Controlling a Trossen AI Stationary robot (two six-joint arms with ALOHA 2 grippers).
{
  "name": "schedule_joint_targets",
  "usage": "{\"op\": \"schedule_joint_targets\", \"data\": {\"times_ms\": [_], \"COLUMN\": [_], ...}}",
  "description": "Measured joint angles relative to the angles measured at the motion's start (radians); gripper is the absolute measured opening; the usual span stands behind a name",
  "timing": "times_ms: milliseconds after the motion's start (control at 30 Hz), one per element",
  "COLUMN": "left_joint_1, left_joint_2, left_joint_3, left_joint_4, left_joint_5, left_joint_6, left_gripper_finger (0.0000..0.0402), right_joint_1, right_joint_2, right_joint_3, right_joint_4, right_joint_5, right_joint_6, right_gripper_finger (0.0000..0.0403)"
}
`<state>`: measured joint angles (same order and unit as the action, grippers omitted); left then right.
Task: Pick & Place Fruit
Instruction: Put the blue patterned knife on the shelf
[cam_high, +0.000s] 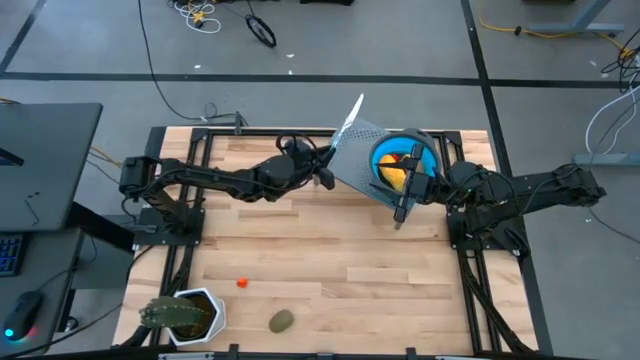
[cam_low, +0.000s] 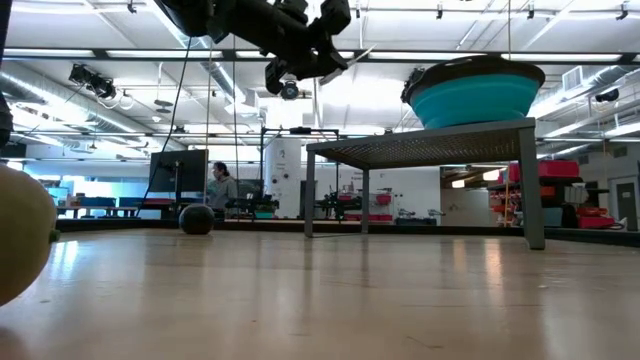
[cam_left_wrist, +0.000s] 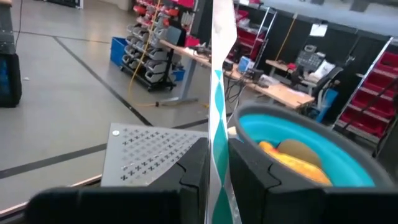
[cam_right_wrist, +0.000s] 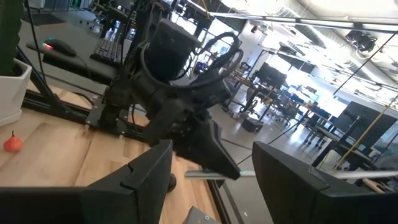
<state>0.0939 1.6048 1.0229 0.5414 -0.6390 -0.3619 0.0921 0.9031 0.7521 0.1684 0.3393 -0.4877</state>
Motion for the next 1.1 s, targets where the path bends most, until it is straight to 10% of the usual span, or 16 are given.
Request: {"op": "schedule_joint_targets", "data": {"times_ms": [1100], "left_joint_1": [-0.016], "left_joint_2": [0.001], "left_joint_3": [0.133], "left_joint_4": [-0.106], "left_joint_5": [-0.030], "left_joint_6": [0.057], "left_gripper_finger": [0.0061], "right_joint_1": [0.000], "right_joint_2": [-0.002], "right_joint_3": [0.000], "right_joint_4": [-0.007], "right_joint_5": [0.000], "right_joint_6": [-0.003], "right_gripper_finger": [0.0233]}}
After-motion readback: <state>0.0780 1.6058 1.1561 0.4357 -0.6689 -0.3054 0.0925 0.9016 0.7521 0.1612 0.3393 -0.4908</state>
